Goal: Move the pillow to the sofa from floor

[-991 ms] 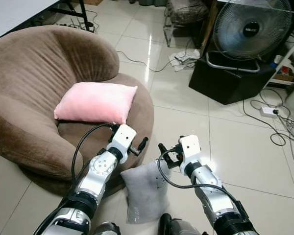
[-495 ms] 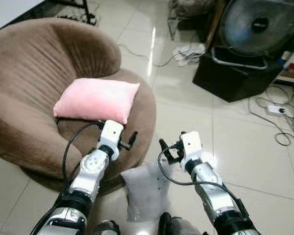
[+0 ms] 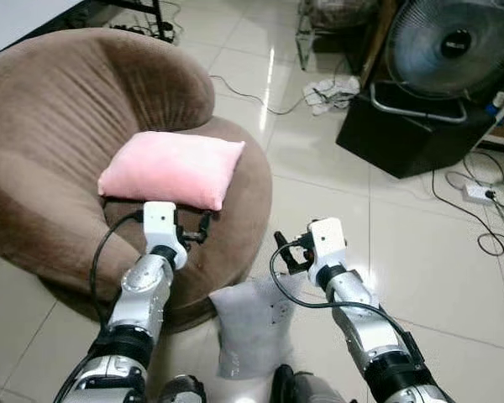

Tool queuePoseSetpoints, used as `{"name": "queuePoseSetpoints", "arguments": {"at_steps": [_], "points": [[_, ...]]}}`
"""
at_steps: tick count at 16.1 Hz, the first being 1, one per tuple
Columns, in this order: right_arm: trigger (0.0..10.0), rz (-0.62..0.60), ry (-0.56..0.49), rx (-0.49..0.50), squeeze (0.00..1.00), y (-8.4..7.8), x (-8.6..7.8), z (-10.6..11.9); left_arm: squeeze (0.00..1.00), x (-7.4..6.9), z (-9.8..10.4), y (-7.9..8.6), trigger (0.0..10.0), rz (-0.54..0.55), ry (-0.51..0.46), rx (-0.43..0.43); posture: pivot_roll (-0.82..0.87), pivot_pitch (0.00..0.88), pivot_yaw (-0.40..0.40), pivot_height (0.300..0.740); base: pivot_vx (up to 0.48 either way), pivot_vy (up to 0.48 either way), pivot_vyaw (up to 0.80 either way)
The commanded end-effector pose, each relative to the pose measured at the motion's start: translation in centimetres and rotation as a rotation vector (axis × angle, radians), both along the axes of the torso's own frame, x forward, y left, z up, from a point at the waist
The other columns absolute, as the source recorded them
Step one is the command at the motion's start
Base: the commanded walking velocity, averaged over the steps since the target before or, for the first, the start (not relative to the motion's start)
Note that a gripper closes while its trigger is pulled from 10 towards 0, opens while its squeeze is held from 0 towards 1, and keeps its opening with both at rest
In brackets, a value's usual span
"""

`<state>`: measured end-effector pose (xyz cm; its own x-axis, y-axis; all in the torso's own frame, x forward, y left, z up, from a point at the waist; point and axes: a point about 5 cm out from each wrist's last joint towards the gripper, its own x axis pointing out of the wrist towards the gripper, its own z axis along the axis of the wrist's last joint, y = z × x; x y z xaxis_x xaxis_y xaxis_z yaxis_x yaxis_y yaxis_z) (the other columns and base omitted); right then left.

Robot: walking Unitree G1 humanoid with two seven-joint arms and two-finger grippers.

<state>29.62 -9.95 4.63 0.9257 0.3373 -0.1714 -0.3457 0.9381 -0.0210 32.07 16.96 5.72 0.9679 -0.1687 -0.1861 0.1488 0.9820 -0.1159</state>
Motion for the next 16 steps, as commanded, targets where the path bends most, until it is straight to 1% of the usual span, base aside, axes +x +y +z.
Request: {"name": "queuePoseSetpoints", "arguments": {"at_steps": [1,8,13,16], "points": [[10.0,-0.004,0.024,-0.008,0.39,-0.17,-0.15,-0.43,0.0,-0.3,-0.26,-0.14,10.0,-0.005,0.015,-0.002,0.01,0.13,-0.069,0.691,0.0,0.0,0.0],[10.0,-0.005,0.048,-0.001,0.4,0.06,-0.32,-0.64,0.0,-0.5,-0.38,-0.47,10.0,-0.028,0.031,-0.002,0.0,0.134,-0.063,0.631,0.0,0.0,0.0],[10.0,-0.013,0.055,0.003,0.41,0.03,-0.42,-0.75,0.0,-0.54,-0.35,-0.64,10.0,-0.046,0.036,0.012,0.0,0.137,-0.059,0.576,0.0,0.0,0.0],[10.0,-0.025,0.043,0.029,0.39,0.01,-0.45,-0.62,0.0,-0.6,-0.36,-0.64,10.0,-0.049,0.038,0.019,0.0,0.141,-0.058,0.551,0.0,0.0,0.0]]}}
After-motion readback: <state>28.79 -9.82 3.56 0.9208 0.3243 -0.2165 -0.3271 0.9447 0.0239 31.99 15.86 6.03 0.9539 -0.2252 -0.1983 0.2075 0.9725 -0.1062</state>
